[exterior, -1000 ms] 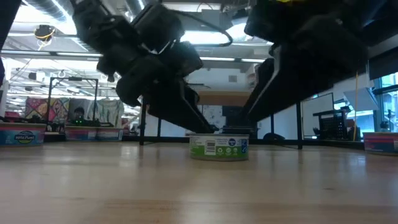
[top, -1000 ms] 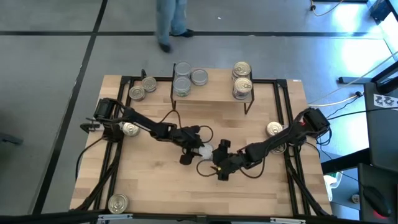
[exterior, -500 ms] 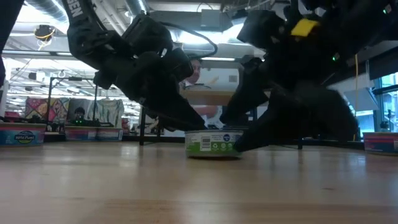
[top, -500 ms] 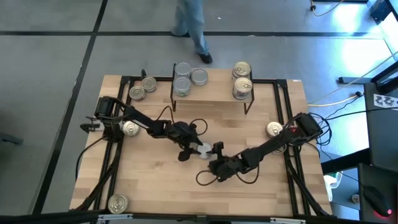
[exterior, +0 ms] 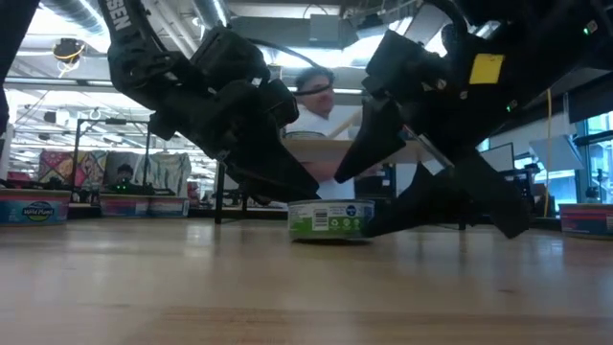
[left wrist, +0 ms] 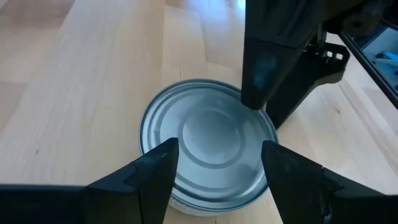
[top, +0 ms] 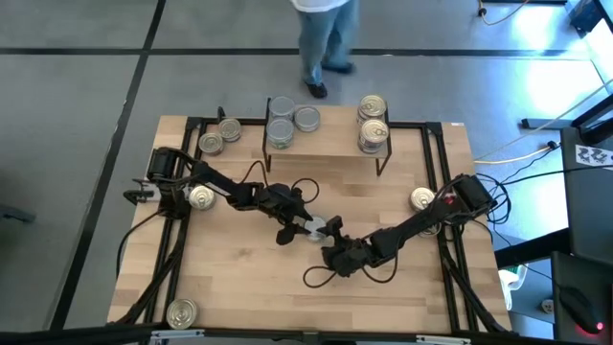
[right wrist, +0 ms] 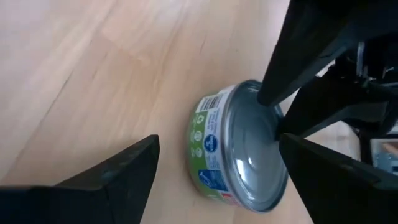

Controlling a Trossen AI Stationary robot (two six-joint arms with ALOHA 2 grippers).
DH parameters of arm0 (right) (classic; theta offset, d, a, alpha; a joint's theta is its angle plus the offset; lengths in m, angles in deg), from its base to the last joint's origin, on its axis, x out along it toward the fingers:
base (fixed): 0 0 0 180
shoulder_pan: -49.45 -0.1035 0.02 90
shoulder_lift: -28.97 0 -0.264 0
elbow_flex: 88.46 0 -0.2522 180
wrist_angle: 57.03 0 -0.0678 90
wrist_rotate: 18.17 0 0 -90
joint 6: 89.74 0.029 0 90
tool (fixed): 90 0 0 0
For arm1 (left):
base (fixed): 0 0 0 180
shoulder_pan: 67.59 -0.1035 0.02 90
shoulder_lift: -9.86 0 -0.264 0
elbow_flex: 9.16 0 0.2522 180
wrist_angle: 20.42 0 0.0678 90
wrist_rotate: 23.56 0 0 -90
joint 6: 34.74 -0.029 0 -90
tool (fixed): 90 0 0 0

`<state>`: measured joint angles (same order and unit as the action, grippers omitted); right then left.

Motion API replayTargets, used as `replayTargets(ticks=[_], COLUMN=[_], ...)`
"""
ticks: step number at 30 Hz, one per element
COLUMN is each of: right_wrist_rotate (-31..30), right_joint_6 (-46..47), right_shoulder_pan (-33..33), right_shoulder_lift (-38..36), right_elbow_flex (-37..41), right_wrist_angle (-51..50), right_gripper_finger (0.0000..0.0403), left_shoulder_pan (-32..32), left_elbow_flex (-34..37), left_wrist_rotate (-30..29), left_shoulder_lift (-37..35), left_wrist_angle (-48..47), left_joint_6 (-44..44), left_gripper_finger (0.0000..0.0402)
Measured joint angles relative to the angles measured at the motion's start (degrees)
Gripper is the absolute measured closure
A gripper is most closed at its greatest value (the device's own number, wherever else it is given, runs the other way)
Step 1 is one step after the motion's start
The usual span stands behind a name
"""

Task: Stack canned seafood by type on shelf
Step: Stack the green white tuna can on top of the other green white tuna can on the shelf

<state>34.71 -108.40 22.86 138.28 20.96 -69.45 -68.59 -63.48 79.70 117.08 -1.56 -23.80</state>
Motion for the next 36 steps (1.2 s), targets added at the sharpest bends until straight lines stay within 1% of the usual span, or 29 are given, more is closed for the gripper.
replayTargets(ticks=[3,5,9,11,15,20,25,27,31,36], right_wrist_rotate=[-2.1,-2.4,-0.7,-0.9,-1.5,-0.2,-3.1,-3.2,-2.9,-0.9], right_joint_6=[-2.8,-2.8,-1.5,-1.3,-3.5,-5.6,-5.9,-6.5,-5.2,-2.9], right_shoulder_pan=[0.0,0.2,1.5,1.7,2.3,2.2,1.2,1.0,1.1,1.6], right_shoulder_lift=[0.5,0.9,1.0,1.0,1.3,2.2,2.8,2.9,2.9,2.9], right_elbow_flex=[0.0,0.0,0.0,0.0,0.0,-0.1,-0.2,-0.2,-0.2,-0.3], right_wrist_angle=[-0.2,0.6,0.2,0.0,0.2,-0.4,0.2,0.9,1.2,1.6], right_gripper_finger=[0.0068,0.0068,0.0068,0.0068,0.0068,0.0068,0.0068,0.0068,0.0068,0.0068], left_shoulder_pan=[0.0,0.0,0.0,0.0,0.0,-0.2,-0.2,-0.2,-0.1,0.9], left_elbow_flex=[0.0,0.0,0.0,0.0,0.0,0.0,0.0,0.1,0.1,0.0], left_wrist_rotate=[0.0,0.1,0.4,1.4,1.6,1.8,1.8,1.7,-0.6,-8.3], left_shoulder_lift=[0.0,0.0,0.0,0.0,0.0,0.0,-0.3,-0.9,-1.2,-1.1], left_wrist_angle=[0.0,0.0,0.0,0.0,0.0,0.0,0.2,-0.3,-1.9,-3.7], left_joint_6=[0.3,0.3,0.4,0.6,0.7,0.9,0.3,-0.5,-5.5,-12.7], left_gripper_finger=[0.0169,0.0169,0.0169,0.0169,0.0169,0.0169,0.0169,0.0169,0.0169,0.0169])
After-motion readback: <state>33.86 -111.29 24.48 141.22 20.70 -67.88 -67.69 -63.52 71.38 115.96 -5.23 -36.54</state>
